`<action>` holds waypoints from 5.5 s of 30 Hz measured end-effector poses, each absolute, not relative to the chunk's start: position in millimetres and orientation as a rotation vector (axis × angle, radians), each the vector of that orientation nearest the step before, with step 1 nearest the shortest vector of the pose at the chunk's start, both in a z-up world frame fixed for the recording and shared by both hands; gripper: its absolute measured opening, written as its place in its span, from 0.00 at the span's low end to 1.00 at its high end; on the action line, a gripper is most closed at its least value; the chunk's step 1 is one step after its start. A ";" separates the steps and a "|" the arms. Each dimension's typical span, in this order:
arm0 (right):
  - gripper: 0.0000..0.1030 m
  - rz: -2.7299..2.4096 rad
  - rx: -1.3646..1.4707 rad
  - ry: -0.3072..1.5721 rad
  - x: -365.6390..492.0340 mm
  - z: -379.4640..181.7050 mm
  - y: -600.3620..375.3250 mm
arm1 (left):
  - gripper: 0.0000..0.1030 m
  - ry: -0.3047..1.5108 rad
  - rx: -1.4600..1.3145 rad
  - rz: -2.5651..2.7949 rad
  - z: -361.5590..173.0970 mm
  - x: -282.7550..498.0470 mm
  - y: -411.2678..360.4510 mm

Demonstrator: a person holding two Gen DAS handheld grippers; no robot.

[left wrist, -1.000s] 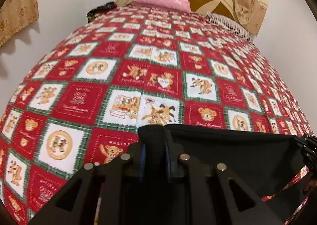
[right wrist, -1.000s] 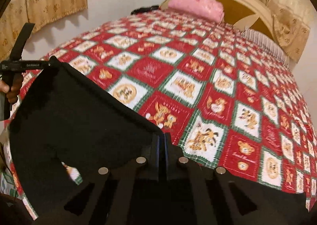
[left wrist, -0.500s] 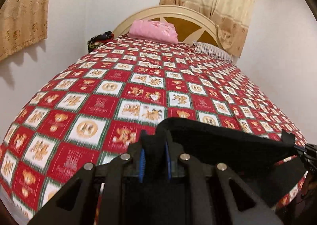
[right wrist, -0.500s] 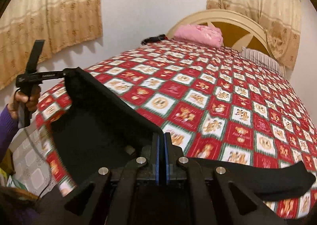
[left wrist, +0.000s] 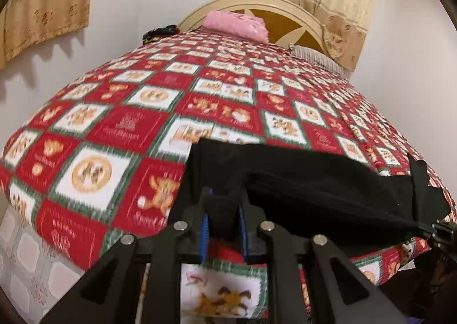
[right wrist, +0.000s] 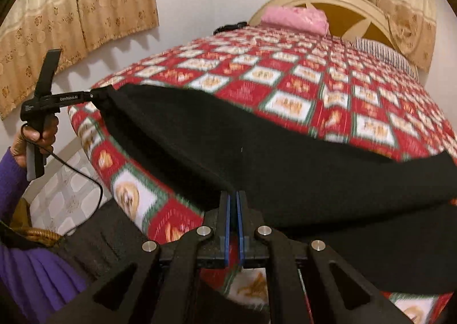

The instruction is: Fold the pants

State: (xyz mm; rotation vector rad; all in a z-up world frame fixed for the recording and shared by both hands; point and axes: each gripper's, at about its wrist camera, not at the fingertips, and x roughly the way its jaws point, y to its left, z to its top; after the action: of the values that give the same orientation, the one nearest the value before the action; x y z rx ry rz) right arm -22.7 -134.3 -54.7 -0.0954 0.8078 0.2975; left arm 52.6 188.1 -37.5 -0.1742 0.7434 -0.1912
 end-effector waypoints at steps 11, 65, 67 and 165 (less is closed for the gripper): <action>0.08 0.279 -0.186 0.854 -34.6 -85.0 -117.3 | 0.76 0.743 -0.065 0.019 -50.2 37.0 213.7; 0.24 0.386 0.039 0.753 49.9 -83.5 -59.8 | 0.22 0.807 -0.339 -0.165 -45.4 76.4 199.6; 0.32 0.391 -0.006 0.747 47.6 -83.0 -53.1 | 0.37 0.857 -0.363 -0.126 -62.2 68.9 211.2; 0.06 -0.511 0.510 0.691 39.1 42.8 -468.3 | 0.92 0.698 0.026 0.101 -79.7 72.5 121.3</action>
State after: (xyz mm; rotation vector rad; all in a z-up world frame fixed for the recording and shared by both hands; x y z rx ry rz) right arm 39.1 -468.3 42.8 0.5103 0.6913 -0.5112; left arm 72.5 121.3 -79.7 0.0265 0.6982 0.1010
